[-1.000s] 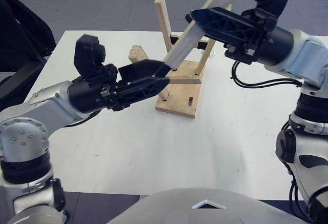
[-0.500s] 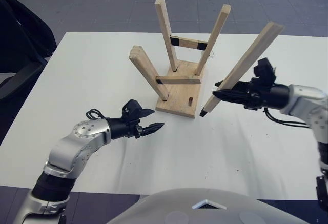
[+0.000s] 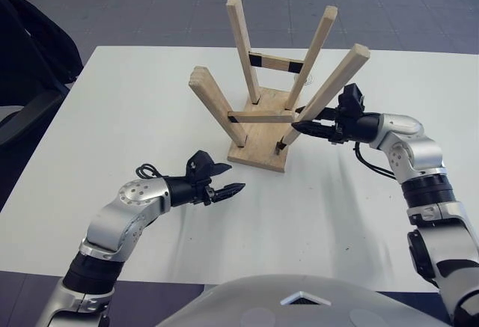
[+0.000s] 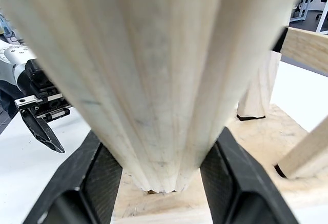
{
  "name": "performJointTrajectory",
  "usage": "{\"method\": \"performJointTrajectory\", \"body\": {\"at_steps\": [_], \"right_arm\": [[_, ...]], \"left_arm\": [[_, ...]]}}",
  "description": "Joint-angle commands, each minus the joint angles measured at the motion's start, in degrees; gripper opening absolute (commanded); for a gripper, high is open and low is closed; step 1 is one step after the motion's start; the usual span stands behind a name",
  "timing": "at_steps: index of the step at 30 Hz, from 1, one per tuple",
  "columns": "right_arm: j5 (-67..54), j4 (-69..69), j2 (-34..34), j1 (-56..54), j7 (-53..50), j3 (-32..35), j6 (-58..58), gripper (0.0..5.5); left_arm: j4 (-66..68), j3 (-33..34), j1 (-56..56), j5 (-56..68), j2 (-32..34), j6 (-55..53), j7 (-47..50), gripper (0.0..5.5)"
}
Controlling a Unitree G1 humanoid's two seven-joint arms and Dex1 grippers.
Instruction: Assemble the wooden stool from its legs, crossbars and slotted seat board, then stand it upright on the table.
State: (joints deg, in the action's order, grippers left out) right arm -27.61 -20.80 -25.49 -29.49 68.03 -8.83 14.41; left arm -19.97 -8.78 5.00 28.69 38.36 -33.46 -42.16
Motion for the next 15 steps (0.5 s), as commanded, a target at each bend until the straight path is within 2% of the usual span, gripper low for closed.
{"method": "performJointTrajectory", "body": {"at_steps": [1,9,15], "right_arm": [[3.5,-3.1,0.9,-1.7,2.3,-1.1,-2.5,2.04],[11.5,-15.8,2.5,-2.3,4.1,-3.8,-11.2,2.03],[18.5,-13.4,3.0,-4.2,3.5,-11.0,-8.9,2.03]], "left_arm": [[0.2,0.4,0.1,-0.8,-0.5,-0.5,0.0,3.37],[-0.1,0.9,0.9,-1.0,-1.0,-0.5,0.0,3.37],[-0.5,0.9,1.9,-1.2,-1.9,-0.4,0.8,3.37]]}}
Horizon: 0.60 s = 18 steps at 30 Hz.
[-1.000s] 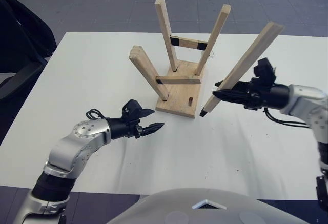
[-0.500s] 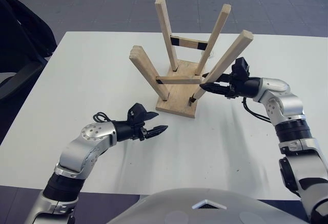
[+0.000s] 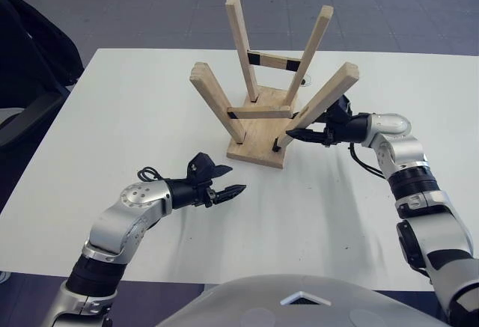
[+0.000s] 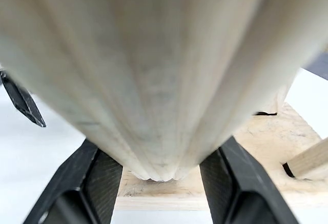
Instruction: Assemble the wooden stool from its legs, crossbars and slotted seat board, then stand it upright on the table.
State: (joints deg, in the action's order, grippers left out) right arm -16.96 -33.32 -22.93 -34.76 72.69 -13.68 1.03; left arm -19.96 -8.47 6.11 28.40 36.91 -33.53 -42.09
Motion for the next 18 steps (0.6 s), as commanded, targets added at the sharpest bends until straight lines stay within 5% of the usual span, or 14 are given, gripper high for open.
{"method": "performJointTrajectory", "body": {"at_steps": [1,6,13,18], "right_arm": [[8.6,-0.6,0.6,0.2,-1.9,-7.0,6.6,2.03],[12.6,-3.0,-0.6,0.0,-4.3,-10.0,10.3,2.03],[6.6,2.0,-1.9,8.7,-7.8,-2.1,4.5,2.03],[5.3,5.3,-0.8,13.9,-9.5,-0.1,1.2,2.03]], "left_arm": [[-0.8,0.5,1.1,-0.9,-0.7,-0.4,1.0,3.37],[-1.5,0.2,1.8,-1.1,-1.5,-0.7,1.8,3.37],[-2.5,1.4,2.0,-0.9,-2.0,0.1,2.5,3.37],[-7.7,9.8,-13.2,8.9,-5.9,-3.4,6.5,3.37]]}}
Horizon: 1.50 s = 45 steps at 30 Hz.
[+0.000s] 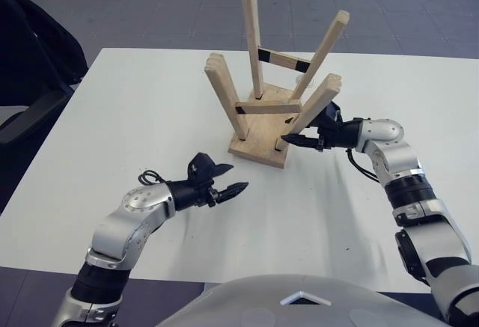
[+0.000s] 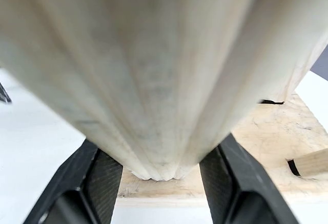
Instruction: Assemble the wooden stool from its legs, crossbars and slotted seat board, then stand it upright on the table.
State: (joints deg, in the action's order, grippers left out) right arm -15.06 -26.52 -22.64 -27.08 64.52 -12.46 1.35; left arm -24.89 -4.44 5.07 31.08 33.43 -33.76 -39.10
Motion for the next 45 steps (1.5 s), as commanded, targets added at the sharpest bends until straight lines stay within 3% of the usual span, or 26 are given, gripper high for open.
{"method": "performJointTrajectory", "body": {"at_steps": [1,4,8,14,18,21,25,33,37,45], "right_arm": [[4.1,-1.3,-1.1,6.6,-1.9,-1.7,-0.2,2.03],[5.2,-1.3,-0.7,6.0,-3.0,-2.8,-0.7,2.03],[5.4,-1.5,-0.1,4.0,-4.3,-3.8,1.1,2.03],[4.9,-0.5,-0.3,2.9,-5.3,-3.9,4.1,2.03],[4.8,-0.5,0.0,2.8,-5.3,-3.9,4.3,2.02],[4.8,-0.5,0.2,2.1,-5.0,-4.1,4.6,2.02],[4.5,-0.4,0.1,1.7,-4.9,-3.9,5.1,2.02],[4.1,0.7,0.2,2.4,-4.8,-3.8,6.0,2.02],[-0.6,1.3,2.7,4.6,-4.9,0.0,4.6,2.02],[-1.3,-0.7,3.6,10.5,-2.7,3.0,-4.8,2.02]], "left_arm": [[-2.1,7.8,-17.5,8.1,-3.7,-4.8,6.2,3.37],[-2.1,11.5,-28.8,15.3,-5.1,-10.2,11.3,3.37],[-5.9,10.7,-32.4,22.0,-4.8,-15.8,12.6,3.37],[-5.7,9.9,-38.8,22.6,-7.9,-15.1,17.4,3.37],[-0.4,1.1,-42.2,8.4,-8.6,-11.8,21.9,3.37],[2.6,-9.6,-41.3,-4.7,-4.7,-8.9,21.1,3.37],[2.2,-17.6,-36.9,-15.1,-1.1,-6.5,18.8,3.37],[3.8,-23.0,-34.0,-26.6,-1.1,-4.2,17.1,3.37],[4.5,-26.4,-32.2,-31.3,2.4,-6.4,13.1,3.37],[8.0,-30.3,-25.0,-36.0,2.3,-5.9,10.0,3.37]]}}
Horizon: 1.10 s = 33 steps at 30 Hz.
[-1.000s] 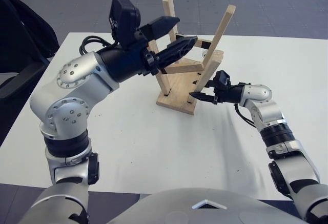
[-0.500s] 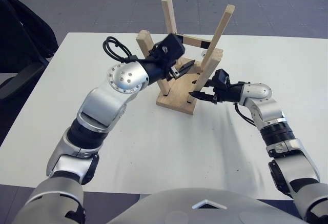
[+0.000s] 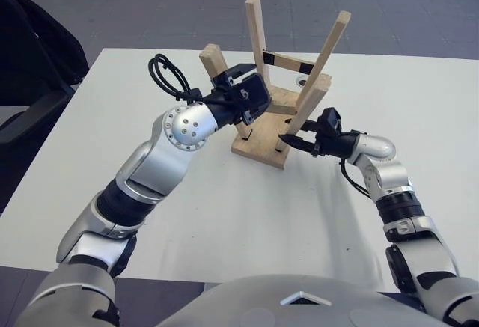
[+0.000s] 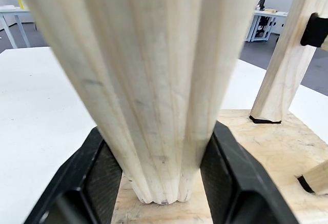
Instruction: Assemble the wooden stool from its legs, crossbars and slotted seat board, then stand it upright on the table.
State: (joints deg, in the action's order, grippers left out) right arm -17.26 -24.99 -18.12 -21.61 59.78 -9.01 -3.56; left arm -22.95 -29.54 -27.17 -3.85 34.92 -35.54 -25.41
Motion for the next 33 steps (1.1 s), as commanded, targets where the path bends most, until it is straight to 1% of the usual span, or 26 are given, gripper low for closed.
{"method": "performJointTrajectory", "body": {"at_steps": [1,3,4,8,9,11,13,16,17,19,21,23,25,30,32,33], "right_arm": [[1.1,-1.6,-1.0,5.6,2.3,-0.7,0.1,2.02],[0.9,-0.2,-1.3,6.1,2.3,-0.9,0.6,2.02],[0.9,0.4,-1.4,6.1,2.2,-1.0,1.0,2.02],[4.3,3.4,-3.2,5.0,-0.2,-2.8,4.8,2.02],[4.5,4.3,-3.6,4.6,-0.7,-3.0,6.1,2.02],[4.7,5.5,-4.5,3.7,-1.3,-3.5,8.6,2.02],[5.4,5.9,-5.4,3.0,-1.5,-4.1,10.2,2.02],[6.3,4.7,-7.7,2.6,-0.7,-4.8,11.2,2.02],[6.2,4.6,-8.5,2.7,-0.4,-4.7,11.2,2.02],[5.7,4.6,-9.5,2.3,0.3,-4.5,11.3,2.02],[5.4,5.2,-10.1,2.0,1.4,-4.8,11.1,2.02],[5.3,5.9,-10.2,1.7,2.1,-5.2,10.9,2.02],[5.5,6.2,-10.2,1.3,2.5,-5.6,10.7,2.02],[5.6,7.1,-10.4,0.8,3.2,-6.6,11.0,2.02],[5.8,7.4,-10.7,1.1,3.6,-7.3,11.2,2.02],[5.9,7.5,-10.7,0.9,3.8,-7.8,11.3,2.02]], "left_arm": [[7.1,-5.5,7.9,-1.8,0.7,-3.3,-3.7,3.37],[7.5,-3.0,8.5,-2.0,-0.7,-0.8,-2.0,3.37],[7.3,-0.3,8.8,-1.7,-2.0,1.4,-0.1,3.37],[2.7,12.8,9.7,6.6,-10.6,23.4,4.5,3.37],[1.2,15.2,9.6,8.5,-12.2,27.8,4.7,3.37],[-2.0,20.3,8.6,11.5,-13.6,32.3,5.3,3.37],[-4.8,26.1,6.4,14.1,-13.8,31.5,6.7,3.37],[-6.0,36.9,-0.8,15.6,-10.5,25.5,11.2,3.37],[-3.7,40.4,-1.8,15.2,-8.8,24.1,12.4,3.37],[3.2,44.9,0.3,13.7,-6.4,22.9,12.8,3.37],[11.3,45.4,5.1,13.7,-6.3,22.0,11.4,3.06],[18.7,42.0,9.3,14.8,-8.0,18.9,7.8,2.68],[22.9,39.3,11.3,15.8,-10.5,16.8,5.8,2.35],[24.0,34.3,8.9,16.2,-15.1,16.2,4.0,2.33],[22.8,30.2,7.7,14.5,-15.7,17.0,2.2,2.33],[20.1,26.1,8.3,13.1,-14.7,17.8,-0.8,2.33]]}}
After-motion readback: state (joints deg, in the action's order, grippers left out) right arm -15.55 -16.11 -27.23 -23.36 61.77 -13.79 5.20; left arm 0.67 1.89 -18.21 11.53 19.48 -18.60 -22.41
